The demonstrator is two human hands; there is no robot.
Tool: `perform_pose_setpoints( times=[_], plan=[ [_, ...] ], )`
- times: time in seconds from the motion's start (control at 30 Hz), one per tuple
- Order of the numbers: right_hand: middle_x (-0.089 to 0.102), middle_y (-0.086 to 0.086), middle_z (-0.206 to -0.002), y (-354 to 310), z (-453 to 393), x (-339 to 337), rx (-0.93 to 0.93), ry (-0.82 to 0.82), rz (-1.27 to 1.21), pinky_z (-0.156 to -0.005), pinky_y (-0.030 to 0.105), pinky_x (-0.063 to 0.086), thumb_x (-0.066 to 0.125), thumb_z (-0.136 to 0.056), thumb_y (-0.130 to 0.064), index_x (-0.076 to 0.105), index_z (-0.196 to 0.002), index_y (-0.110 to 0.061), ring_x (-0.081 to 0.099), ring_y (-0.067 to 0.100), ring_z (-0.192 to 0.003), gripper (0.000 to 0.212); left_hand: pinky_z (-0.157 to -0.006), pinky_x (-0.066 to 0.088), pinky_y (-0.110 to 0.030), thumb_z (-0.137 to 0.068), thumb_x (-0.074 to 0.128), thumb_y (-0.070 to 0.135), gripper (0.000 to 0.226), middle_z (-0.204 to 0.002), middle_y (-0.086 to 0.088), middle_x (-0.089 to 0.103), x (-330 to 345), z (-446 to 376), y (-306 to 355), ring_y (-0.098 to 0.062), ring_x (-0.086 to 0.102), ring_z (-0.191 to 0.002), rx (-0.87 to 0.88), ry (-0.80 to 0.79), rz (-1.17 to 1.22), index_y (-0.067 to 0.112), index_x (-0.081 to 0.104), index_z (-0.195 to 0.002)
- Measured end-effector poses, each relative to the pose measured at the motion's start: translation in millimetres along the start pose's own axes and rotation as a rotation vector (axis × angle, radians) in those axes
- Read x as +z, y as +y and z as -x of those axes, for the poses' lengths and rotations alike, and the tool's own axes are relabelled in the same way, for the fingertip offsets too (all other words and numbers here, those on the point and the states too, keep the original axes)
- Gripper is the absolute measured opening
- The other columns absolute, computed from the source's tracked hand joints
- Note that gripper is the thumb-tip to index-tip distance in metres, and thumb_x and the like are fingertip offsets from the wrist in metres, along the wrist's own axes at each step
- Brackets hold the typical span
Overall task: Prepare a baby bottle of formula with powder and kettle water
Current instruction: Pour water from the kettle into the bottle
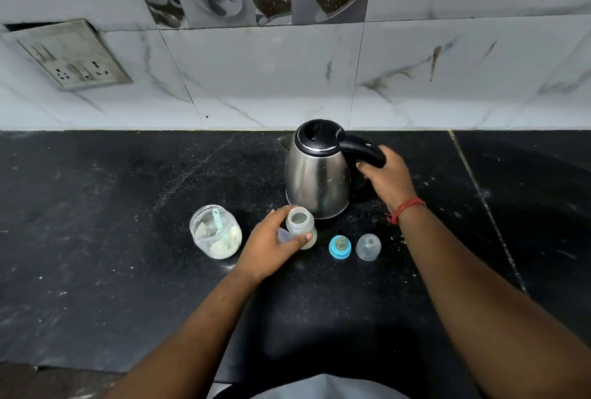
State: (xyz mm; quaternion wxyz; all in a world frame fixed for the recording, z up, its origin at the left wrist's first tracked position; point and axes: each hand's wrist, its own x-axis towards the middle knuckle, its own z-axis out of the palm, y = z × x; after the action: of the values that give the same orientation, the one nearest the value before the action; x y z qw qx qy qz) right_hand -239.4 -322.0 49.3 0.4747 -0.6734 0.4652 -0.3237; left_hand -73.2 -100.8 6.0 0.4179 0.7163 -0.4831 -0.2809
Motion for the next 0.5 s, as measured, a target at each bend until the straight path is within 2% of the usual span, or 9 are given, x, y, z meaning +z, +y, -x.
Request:
perform_pose_setpoints(
  times=[0.13,0.27,0.37,0.5],
  plan=[
    [0.067,-0.007,-0.072,-2,2,-5,-0.019,-0.065,0.000,-0.067,0.024,0.048,0.071,-0.085,-0.007,0.072,-0.103,-0.021,0.062,0.007,-0.064,0.022,-0.104,0.051,-0.040,-0.086,0.080,0.037,0.042,-0.119,0.019,0.070,-6,-2,1,-0.003,0.064,-0.116,0.011,0.043,0.004,0.040,0.063,-0.124],
    [0.064,-0.011,-0.062,-3,0,-8,-0.027,-0.114,-0.050,-0.063,0.027,0.048,0.071,-0.081,0.003,0.071,-0.098,-0.020,0.057,0.007,-0.056,0.029,-0.104,0.051,-0.042,-0.086,0.082,0.033,0.043,-0.120,0.020,0.070,-9,-2,1,-0.004,0.064,-0.117,0.018,0.064,0.009,0.038,0.063,-0.125],
    [0.061,-0.008,-0.061,-5,4,0,-0.019,-0.058,-0.127,-0.058,0.026,0.046,0.066,-0.077,0.010,0.071,-0.095,-0.019,0.054,0.007,-0.054,0.034,-0.105,0.051,-0.044,-0.085,0.082,0.034,0.045,-0.121,0.019,0.070,-15,-2,0,-0.006,0.064,-0.118,0.025,0.087,0.030,0.034,0.063,-0.126],
    [0.061,-0.015,-0.055,-18,10,9,-0.034,0.020,-0.243,-0.052,0.018,0.043,0.060,-0.072,0.018,0.070,-0.083,-0.022,0.053,0.000,-0.052,0.043,-0.105,0.050,-0.047,-0.085,0.080,0.040,0.047,-0.124,0.017,0.069,-26,-1,0,-0.011,0.063,-0.121,0.034,0.113,0.044,0.034,0.062,-0.128]
  ],
)
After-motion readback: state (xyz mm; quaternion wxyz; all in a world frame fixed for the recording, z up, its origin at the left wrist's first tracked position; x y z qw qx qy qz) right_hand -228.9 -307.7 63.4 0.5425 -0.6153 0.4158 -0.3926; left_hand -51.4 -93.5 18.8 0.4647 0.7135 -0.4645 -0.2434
